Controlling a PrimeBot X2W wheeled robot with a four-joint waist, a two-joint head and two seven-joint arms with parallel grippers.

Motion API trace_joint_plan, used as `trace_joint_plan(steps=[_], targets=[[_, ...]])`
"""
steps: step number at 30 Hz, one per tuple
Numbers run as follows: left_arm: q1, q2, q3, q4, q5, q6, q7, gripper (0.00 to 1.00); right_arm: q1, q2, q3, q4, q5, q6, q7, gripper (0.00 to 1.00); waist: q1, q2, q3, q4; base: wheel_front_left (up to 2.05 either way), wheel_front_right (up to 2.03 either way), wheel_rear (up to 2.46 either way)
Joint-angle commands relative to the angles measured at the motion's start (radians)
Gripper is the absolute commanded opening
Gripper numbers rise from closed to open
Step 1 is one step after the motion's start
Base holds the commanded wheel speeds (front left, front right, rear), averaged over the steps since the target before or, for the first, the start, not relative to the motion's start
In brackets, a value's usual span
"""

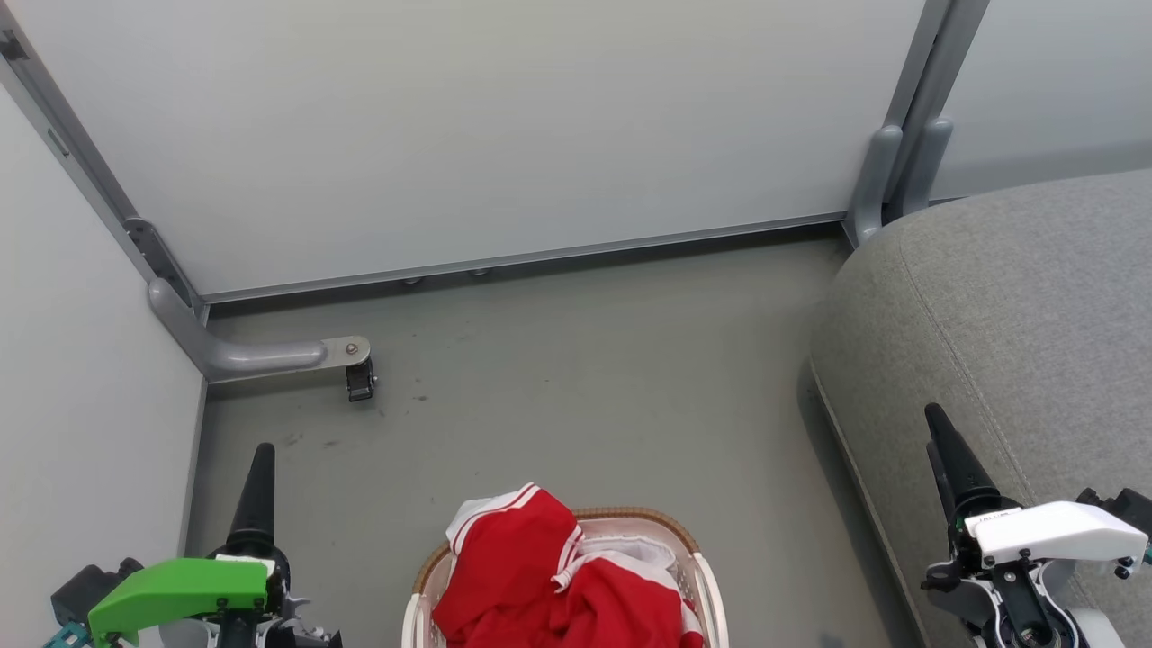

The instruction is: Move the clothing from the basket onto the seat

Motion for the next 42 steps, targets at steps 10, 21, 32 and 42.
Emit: trace_joint_plan(steps=[10,21,32,42], targets=[[-0.044,0.017,-0.031,-0.016,0.269,0.002,-0.049,1.0,-0.04,-0.015,0.015,-0.016,-0.227,0.0,-0.05,1.0,0.0,-0.0001,0.001,0.001,0.0,0.0,0.0],[-0.043,0.033,-0.078,-0.015,0.491,0.03,-0.094,1.0,-0.041,-0.028,0.051,0.006,-0.421,0.0,-0.095,1.0,0.0,-0.0001,0.001,-0.005,0.0,0.0,0.0],[-0.045,0.049,-0.129,0.0,0.647,0.051,-0.131,1.0,-0.057,-0.041,0.078,0.027,-0.57,0.0,-0.132,1.0,0.0,-0.0001,0.002,-0.008,0.0,0.0,0.0],[-0.056,0.063,-0.172,0.008,0.777,0.061,-0.161,1.0,-0.072,-0.052,0.101,0.031,-0.69,0.0,-0.163,1.0,0.0,-0.0001,0.004,-0.01,0.0,0.0,0.0]])
